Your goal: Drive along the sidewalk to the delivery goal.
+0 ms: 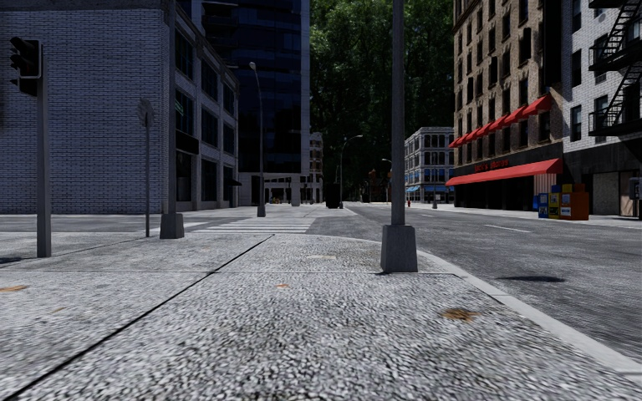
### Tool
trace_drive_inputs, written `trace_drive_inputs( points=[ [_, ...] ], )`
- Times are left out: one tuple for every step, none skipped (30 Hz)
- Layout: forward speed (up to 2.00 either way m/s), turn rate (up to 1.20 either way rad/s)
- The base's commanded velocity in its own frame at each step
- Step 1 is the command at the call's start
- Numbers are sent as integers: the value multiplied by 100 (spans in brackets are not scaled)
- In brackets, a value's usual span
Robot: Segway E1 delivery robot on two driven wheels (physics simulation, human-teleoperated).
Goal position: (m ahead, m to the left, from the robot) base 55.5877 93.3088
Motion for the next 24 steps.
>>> trace_drive_inputs(
  points=[
    [0, 0],
    [0, 0],
    [0, 0],
    [0, 0],
    [0, 0],
    [0, 0],
    [0, 0],
    [0, 0],
    [0, 0],
    [0, 0],
    [0, 0],
    [0, 0],
    [0, 0],
    [0, 0],
    [0, 0],
    [0, 0],
    [0, 0],
    [0, 0],
    [0, 0],
    [0, 0],
    [0, 0],
    [0, 0],
    [0, 0],
    [0, 0]
  ],
)
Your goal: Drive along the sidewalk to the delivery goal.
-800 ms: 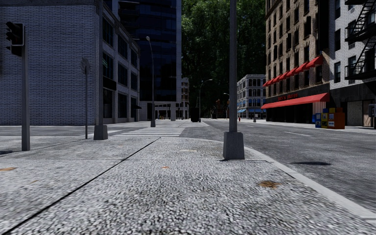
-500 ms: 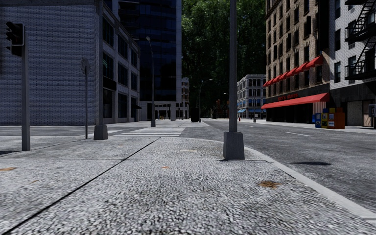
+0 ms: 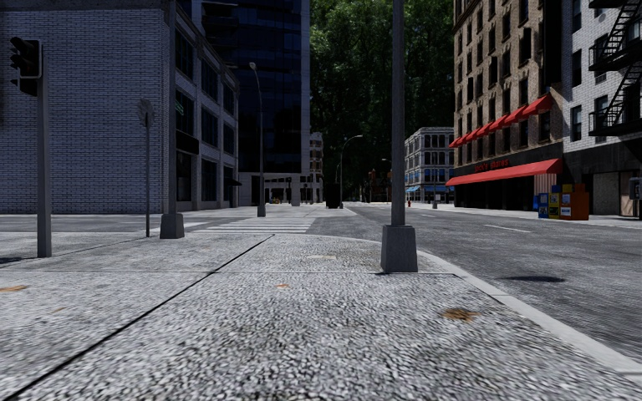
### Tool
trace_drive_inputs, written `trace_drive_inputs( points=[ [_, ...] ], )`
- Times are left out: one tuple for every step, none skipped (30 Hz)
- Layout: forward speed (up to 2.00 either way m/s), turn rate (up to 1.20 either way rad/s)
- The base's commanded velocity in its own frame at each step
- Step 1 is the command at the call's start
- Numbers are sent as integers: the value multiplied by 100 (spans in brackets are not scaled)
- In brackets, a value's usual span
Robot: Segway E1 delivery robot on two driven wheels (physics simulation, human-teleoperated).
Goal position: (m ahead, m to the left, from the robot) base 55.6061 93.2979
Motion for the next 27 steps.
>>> trace_drive_inputs(
  points=[
    [0, 0],
    [0, 0],
    [0, 0],
    [0, 0],
    [0, 0],
    [0, 0],
    [159, 0],
    [183, 0],
    [200, 0],
    [200, 0],
    [200, 0],
    [200, 0],
    [200, 0],
    [200, 0],
    [200, 0],
    [200, 0],
    [200, 74],
    [200, 74],
    [200, 120],
    [200, 120],
    [200, 120],
    [200, 120],
    [200, 120],
    [200, 120],
    [200, 120],
    [200, 112],
    [200, 87]
  ],
)
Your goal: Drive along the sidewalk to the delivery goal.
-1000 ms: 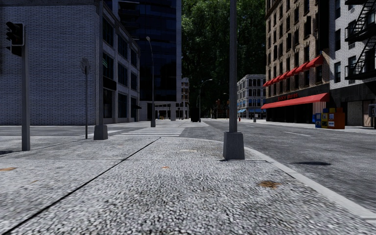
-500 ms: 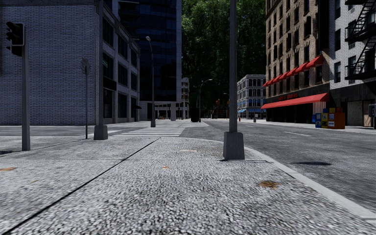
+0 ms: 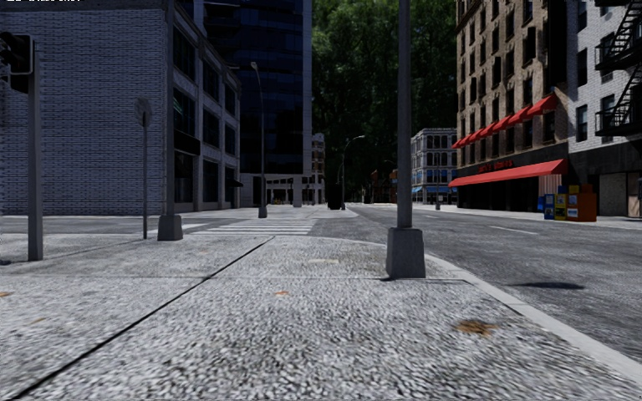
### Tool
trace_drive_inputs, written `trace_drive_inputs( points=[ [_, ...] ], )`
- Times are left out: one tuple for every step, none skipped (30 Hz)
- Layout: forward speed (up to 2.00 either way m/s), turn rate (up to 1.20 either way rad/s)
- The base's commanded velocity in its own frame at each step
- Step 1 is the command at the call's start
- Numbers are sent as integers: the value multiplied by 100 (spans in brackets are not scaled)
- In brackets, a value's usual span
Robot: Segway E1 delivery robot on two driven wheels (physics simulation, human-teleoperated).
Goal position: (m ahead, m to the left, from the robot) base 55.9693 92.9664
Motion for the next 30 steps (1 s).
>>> trace_drive_inputs(
  points=[
    [200, 66],
    [200, 42],
    [200, 17],
    [200, 2],
    [200, 0],
    [200, 0],
    [200, 0],
    [200, 0],
    [200, 0],
    [200, 0],
    [200, 0],
    [200, 0],
    [200, 0],
    [200, 0],
    [200, 0],
    [200, 0],
    [200, 0],
    [200, 0],
    [200, 0],
    [200, 0],
    [200, 0],
    [200, 0],
    [200, 0],
    [200, 0],
    [200, 0],
    [200, 0],
    [200, 0],
    [200, 0],
    [200, 0],
    [200, 0]
  ],
)
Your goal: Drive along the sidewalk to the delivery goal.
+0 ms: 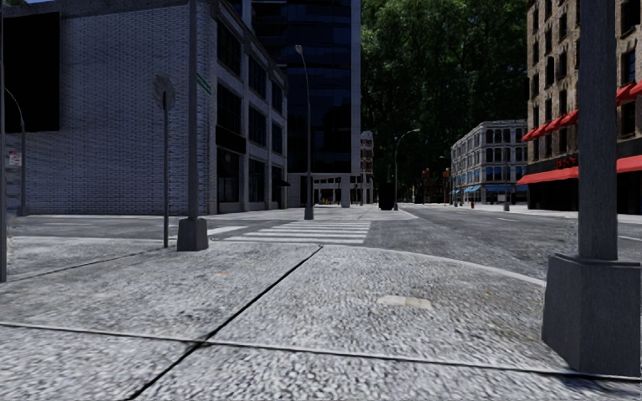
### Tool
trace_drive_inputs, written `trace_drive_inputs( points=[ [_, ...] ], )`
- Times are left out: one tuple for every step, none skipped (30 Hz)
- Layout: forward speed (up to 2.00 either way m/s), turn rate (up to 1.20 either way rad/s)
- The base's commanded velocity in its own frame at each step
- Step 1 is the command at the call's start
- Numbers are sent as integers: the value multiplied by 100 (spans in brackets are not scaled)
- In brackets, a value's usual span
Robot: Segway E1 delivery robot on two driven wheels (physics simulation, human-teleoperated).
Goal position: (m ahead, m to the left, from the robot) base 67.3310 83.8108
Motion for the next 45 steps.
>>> trace_drive_inputs(
  points=[
    [200, 0],
    [200, 0],
    [200, 0],
    [200, 0],
    [200, 0],
    [200, 0],
    [200, 0],
    [200, 0],
    [200, 0],
    [200, 0],
    [200, 0],
    [200, 0],
    [200, 0],
    [200, 0],
    [200, 0],
    [200, 0],
    [200, 0],
    [200, 0],
    [200, 0],
    [200, 0],
    [200, 0],
    [200, 0],
    [200, 0],
    [200, 0],
    [200, 0],
    [200, 0],
    [200, 0],
    [200, 0],
    [200, 0],
    [200, 0],
    [200, 0],
    [200, 0],
    [200, 0],
    [200, 0],
    [200, 0],
    [200, 0],
    [200, 0],
    [200, 0],
    [200, 0],
    [200, 0],
    [200, 0],
    [200, 0],
    [200, 0],
    [200, 0],
    [200, 0]
  ],
)
